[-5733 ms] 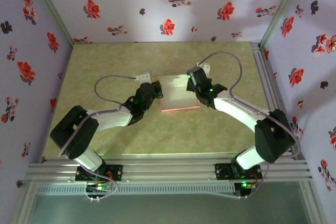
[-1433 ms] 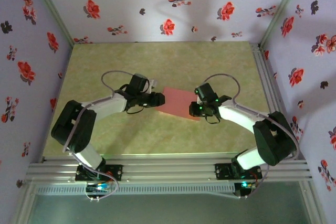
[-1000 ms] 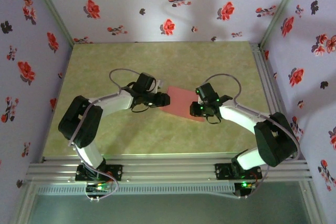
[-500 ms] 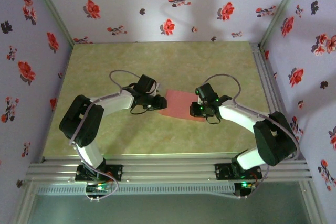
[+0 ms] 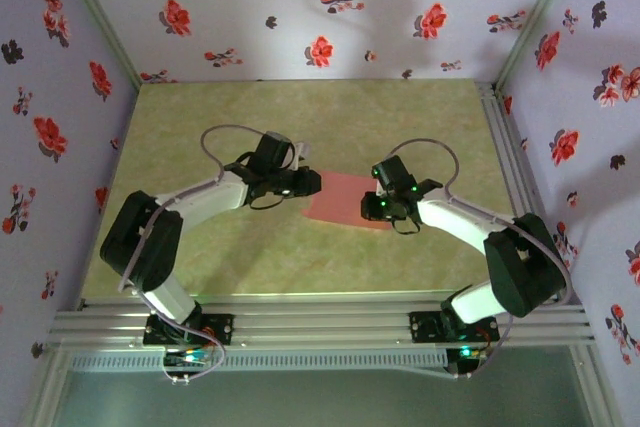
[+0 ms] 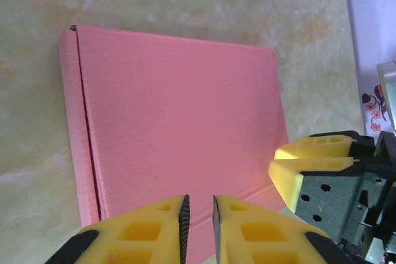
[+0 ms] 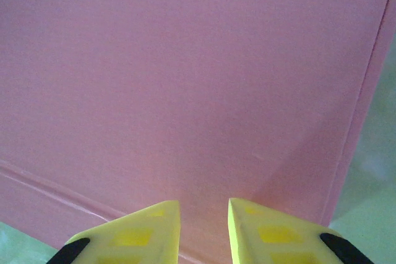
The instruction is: Fold the paper box
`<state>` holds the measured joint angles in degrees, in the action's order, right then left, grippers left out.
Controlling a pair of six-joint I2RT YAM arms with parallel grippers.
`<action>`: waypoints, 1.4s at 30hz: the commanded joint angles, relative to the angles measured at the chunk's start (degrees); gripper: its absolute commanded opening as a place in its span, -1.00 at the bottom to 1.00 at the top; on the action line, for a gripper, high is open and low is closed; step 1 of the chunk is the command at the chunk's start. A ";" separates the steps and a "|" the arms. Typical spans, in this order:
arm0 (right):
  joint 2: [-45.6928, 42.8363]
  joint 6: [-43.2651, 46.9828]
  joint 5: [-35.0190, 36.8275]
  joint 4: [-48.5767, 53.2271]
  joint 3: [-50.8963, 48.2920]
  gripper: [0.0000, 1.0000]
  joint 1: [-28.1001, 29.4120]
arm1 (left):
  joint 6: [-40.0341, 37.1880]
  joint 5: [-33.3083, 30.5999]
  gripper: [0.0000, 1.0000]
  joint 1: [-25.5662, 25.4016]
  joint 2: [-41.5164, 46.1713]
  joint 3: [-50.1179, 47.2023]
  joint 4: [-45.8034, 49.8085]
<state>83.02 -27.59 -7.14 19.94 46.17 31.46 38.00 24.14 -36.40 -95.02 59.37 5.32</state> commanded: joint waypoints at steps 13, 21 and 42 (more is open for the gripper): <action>-1.87 -0.90 3.97 2.76 0.80 -0.51 0.00 | 0.12 0.29 -0.65 -0.78 -8.28 0.67 0.54; -0.13 -1.09 2.51 1.99 -0.51 -0.52 -0.05 | 0.14 -1.09 -0.65 -0.93 -9.70 -1.57 0.39; 2.06 -2.42 3.97 1.20 -1.50 -0.59 0.00 | -0.88 -8.23 -0.67 -2.80 -9.61 -1.88 4.24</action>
<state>84.90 -29.12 -3.62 20.45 45.10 31.46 37.76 19.00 -38.89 -103.55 58.83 4.95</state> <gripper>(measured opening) 0.202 0.165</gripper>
